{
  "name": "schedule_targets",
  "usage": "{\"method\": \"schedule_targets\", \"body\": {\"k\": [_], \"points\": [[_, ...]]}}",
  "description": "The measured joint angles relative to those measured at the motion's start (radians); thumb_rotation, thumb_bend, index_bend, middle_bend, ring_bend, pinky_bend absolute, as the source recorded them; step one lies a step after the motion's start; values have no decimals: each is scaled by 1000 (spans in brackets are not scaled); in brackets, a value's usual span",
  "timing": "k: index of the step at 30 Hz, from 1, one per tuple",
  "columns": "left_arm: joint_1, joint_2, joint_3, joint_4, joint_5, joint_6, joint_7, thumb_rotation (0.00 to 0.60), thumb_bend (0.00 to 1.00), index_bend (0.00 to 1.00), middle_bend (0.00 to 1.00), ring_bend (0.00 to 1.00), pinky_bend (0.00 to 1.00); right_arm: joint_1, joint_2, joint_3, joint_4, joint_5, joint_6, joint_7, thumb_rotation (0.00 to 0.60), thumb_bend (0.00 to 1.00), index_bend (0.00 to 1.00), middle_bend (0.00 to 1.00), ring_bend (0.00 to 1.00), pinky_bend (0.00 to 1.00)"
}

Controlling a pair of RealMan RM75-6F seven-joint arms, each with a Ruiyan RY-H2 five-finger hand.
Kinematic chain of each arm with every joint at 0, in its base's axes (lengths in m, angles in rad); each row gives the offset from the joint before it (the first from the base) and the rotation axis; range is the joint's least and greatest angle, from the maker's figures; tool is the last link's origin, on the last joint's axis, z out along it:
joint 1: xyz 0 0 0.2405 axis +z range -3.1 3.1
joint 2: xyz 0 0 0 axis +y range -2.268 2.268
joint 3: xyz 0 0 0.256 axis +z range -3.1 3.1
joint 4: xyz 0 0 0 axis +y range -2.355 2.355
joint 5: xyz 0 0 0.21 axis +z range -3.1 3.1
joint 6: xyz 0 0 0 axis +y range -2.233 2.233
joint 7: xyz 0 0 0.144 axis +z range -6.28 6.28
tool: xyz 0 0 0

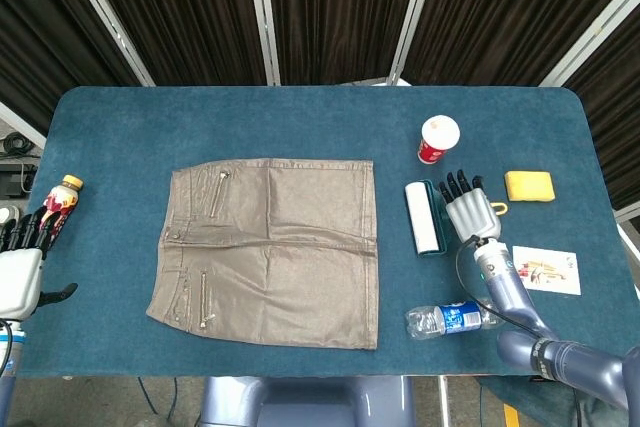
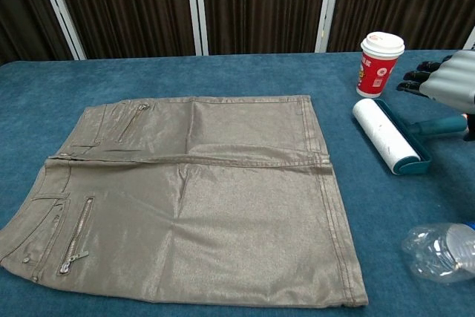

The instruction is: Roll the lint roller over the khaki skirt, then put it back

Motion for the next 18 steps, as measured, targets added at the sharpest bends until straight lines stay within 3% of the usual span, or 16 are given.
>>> {"method": "schedule_targets", "body": {"k": [3,9,18], "points": [[1,1,-1,5,6,4,-5,600,0,0,0,0,0,-17,29,0,-44,-33,37,36,600,0,0,0,0,177],[4,-8,-4,40,48,28,-40,600,0,0,0,0,0,-82,93,-9,-99,-174,150,258,600,0,0,0,0,2],[26,-8,14,68,148,75,-113,600,0,0,0,0,0,-301,240,-59,-223,-388,438,696,600,0,0,0,0,0]]}}
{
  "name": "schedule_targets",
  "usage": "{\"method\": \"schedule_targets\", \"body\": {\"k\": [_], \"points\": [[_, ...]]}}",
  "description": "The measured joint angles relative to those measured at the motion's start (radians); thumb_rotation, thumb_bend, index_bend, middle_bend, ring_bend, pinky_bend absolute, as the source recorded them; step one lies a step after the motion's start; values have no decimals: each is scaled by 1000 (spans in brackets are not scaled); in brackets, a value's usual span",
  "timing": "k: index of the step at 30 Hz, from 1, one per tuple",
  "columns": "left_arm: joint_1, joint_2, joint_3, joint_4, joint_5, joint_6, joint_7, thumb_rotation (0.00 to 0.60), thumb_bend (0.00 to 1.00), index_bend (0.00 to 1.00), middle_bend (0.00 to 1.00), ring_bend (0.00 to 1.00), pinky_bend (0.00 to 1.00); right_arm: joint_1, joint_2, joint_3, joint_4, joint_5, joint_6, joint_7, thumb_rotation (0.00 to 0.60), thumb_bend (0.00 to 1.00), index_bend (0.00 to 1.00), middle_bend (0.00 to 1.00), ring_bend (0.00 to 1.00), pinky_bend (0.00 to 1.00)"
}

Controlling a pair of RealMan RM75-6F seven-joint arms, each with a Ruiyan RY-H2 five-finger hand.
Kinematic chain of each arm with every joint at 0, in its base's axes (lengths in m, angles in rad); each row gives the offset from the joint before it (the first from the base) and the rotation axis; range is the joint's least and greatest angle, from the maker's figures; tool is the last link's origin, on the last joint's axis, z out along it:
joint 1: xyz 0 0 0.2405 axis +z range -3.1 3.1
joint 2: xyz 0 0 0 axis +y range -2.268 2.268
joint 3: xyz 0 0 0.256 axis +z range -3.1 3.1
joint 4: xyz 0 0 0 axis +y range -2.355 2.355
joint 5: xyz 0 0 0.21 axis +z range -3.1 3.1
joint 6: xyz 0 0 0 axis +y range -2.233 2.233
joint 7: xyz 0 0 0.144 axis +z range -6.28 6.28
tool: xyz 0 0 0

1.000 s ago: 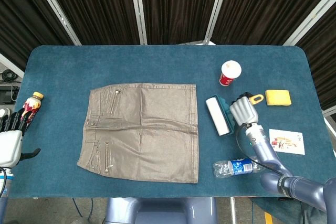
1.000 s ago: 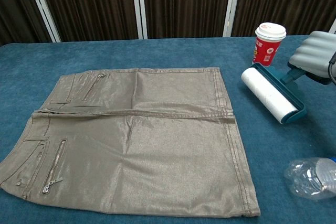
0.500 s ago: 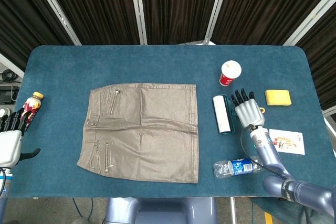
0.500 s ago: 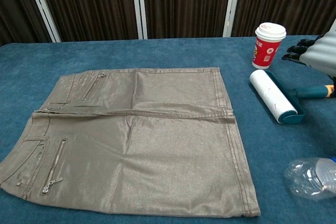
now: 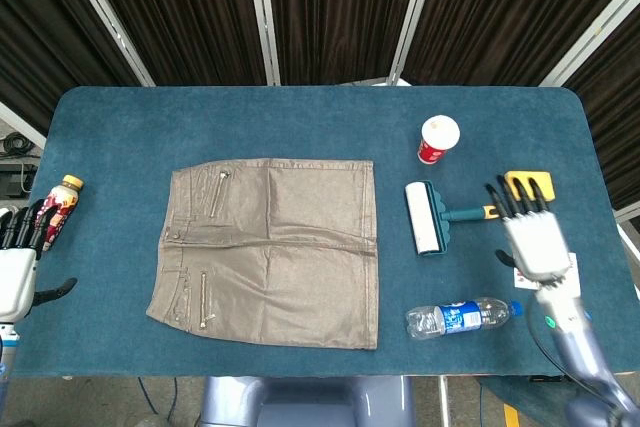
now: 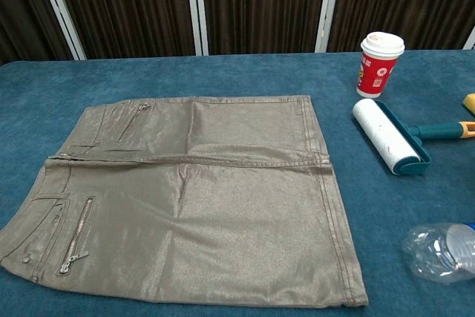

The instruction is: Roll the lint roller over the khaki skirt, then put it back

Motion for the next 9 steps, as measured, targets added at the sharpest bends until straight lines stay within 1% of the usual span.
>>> {"method": "schedule_targets", "body": {"k": [1,4,9], "points": [[3,4,4,-1,10,2,-10,600,0,0,0,0,0,-33,18,-11,-13,-25,35,40,600,0,0,0,0,0],[11,18,15,-10,33,7,-32,600,0,0,0,0,0,-105,45,-32,-30,-72,112,107,600,0,0,0,0,0],[23,40,23,-33,47,14,-48,600,0,0,0,0,0,-186,56,-43,-25,-114,191,153,600,0,0,0,0,0]]}}
